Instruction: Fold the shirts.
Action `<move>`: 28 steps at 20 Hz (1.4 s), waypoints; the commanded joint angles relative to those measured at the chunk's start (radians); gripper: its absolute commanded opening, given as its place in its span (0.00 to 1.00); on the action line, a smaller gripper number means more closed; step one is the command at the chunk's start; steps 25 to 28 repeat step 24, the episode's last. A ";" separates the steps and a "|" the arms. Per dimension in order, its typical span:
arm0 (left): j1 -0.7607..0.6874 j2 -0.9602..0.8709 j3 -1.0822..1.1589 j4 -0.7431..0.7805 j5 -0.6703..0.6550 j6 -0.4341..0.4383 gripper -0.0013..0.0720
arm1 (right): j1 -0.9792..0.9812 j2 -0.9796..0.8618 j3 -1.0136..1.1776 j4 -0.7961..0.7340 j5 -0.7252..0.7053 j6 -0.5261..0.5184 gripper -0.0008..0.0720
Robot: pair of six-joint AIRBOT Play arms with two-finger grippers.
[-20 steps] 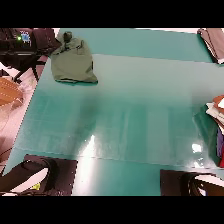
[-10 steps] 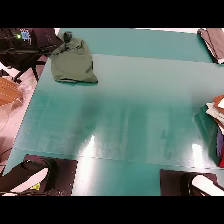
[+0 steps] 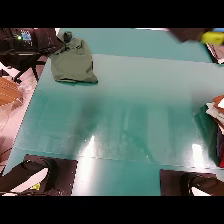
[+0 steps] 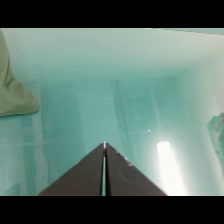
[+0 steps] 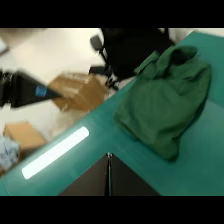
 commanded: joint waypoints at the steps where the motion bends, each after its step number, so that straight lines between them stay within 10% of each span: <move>1: 0.000 0.000 0.001 0.000 -0.002 -0.001 0.05 | 0.111 -0.019 -0.002 -0.108 0.006 -0.031 0.04; 28: 0.000 0.000 0.001 0.000 0.031 -0.002 0.05 | 0.111 -0.019 -0.002 -0.108 0.007 -0.031 0.04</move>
